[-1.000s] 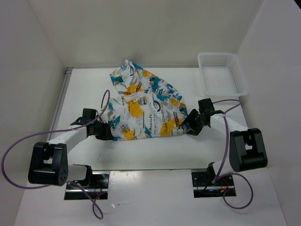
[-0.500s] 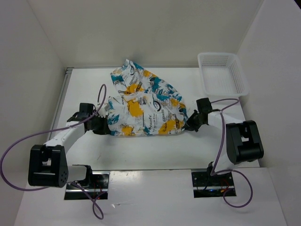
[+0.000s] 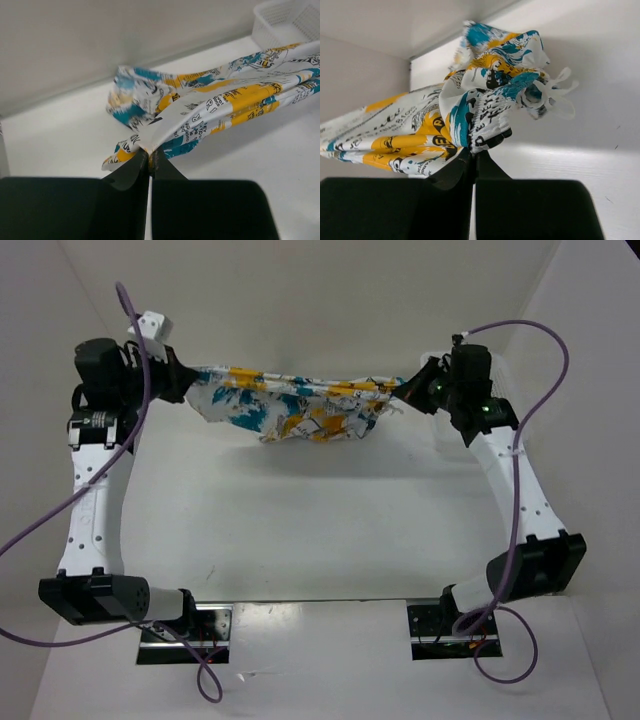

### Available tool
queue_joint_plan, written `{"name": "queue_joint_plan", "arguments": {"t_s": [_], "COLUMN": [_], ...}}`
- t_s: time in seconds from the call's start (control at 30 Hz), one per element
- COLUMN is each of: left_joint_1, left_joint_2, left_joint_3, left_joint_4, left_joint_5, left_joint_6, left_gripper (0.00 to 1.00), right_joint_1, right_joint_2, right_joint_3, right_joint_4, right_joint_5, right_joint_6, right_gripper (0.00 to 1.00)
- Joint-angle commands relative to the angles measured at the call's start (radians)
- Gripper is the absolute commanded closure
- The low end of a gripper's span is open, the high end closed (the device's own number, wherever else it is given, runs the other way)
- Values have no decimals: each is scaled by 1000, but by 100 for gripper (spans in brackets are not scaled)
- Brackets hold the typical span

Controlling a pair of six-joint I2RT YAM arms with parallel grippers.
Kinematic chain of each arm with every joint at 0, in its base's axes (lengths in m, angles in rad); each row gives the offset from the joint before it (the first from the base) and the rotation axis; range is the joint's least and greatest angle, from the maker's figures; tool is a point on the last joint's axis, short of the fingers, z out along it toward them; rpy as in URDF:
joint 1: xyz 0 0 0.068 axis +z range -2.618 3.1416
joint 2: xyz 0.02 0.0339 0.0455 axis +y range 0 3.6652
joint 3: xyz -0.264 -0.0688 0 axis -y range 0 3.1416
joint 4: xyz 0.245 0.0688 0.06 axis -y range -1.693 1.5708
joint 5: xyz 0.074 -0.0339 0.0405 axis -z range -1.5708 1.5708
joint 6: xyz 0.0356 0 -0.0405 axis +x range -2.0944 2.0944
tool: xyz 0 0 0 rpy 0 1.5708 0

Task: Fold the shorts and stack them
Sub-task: Flatten the shorts out

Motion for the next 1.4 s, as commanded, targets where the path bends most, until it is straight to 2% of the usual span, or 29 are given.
{"name": "queue_joint_plan", "arguments": {"t_s": [0.0,0.2,0.33,0.5,0.67,0.73,0.83,0.87,0.9,1.03,1.13,1.23,1.3,1.37], "left_joint_1": [47,90,90,90,90,90,90,90,90,90,81,81,81,81], "left_joint_2": [-28,-89,-109,-109,-88,-68,-57,-48,-48,-39,13,70,133,212], "left_joint_3": [139,302,480,693,846,880,858,835,804,507,399,269,217,189], "left_joint_4": [18,18,-19,-104,-169,-181,-171,-171,-148,-34,9,75,95,105], "left_joint_5": [19,51,20,-49,-121,-121,-110,-110,-89,-29,25,83,83,83], "left_joint_6": [7,7,7,7,7,7,7,7,7,7,7,7,7,7], "left_gripper": [100,100,100,100,100,100,100,100,100,100,100,100,100,100], "right_joint_1": [-10,7,64,64,64,64,64,64,64,64,64,64,55,55], "right_joint_2": [-132,-252,-263,-253,-230,-230,-285,-310,-360,-419,-393,-294,-205,-38], "right_joint_3": [70,246,533,786,934,934,751,603,525,115,-106,-233,-243,-220], "right_joint_4": [-139,-306,-465,-631,-725,-746,-696,-662,-627,-394,-233,-75,-12,41], "right_joint_5": [54,54,83,73,31,17,17,17,17,-15,-41,-41,-70,-70], "right_joint_6": [-86,-142,-168,-168,-155,-135,-124,-94,-78,-4,16,33,33,33], "right_gripper": [100,100,100,100,100,100,100,100,100,100,100,99,99,99]}}
